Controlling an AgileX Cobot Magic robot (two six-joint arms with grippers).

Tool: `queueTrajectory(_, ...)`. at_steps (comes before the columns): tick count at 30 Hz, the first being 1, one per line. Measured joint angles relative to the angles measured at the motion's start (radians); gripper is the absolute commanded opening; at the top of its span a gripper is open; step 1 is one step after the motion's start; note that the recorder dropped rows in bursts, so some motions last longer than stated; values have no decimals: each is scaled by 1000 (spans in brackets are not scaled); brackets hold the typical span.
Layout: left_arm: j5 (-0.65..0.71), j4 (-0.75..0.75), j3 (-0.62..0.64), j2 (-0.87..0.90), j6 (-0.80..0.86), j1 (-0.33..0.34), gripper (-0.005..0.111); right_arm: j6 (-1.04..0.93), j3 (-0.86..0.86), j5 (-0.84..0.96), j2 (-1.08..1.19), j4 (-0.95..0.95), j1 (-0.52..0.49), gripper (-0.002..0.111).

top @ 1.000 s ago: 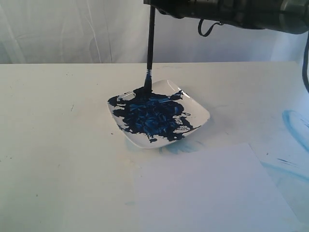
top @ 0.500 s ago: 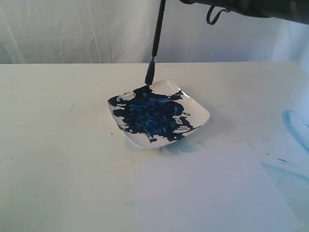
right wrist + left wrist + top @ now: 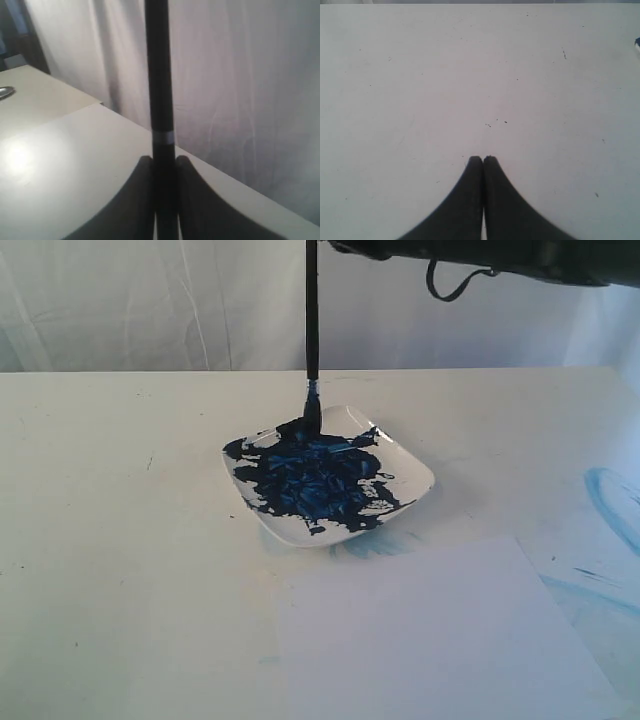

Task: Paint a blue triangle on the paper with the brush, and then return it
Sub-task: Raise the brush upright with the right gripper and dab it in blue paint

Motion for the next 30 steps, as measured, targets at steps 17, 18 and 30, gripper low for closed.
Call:
queueTrajectory(17, 0, 0, 0, 0, 0, 0, 0, -85, 6, 83, 75, -4, 2, 0)
queueTrajectory(18, 0, 0, 0, 0, 0, 0, 0, -85, 3, 83, 73, -4, 2, 0)
queueTrajectory(30, 0, 0, 0, 0, 0, 0, 0, 242, -23, 83, 41, -4, 2, 0)
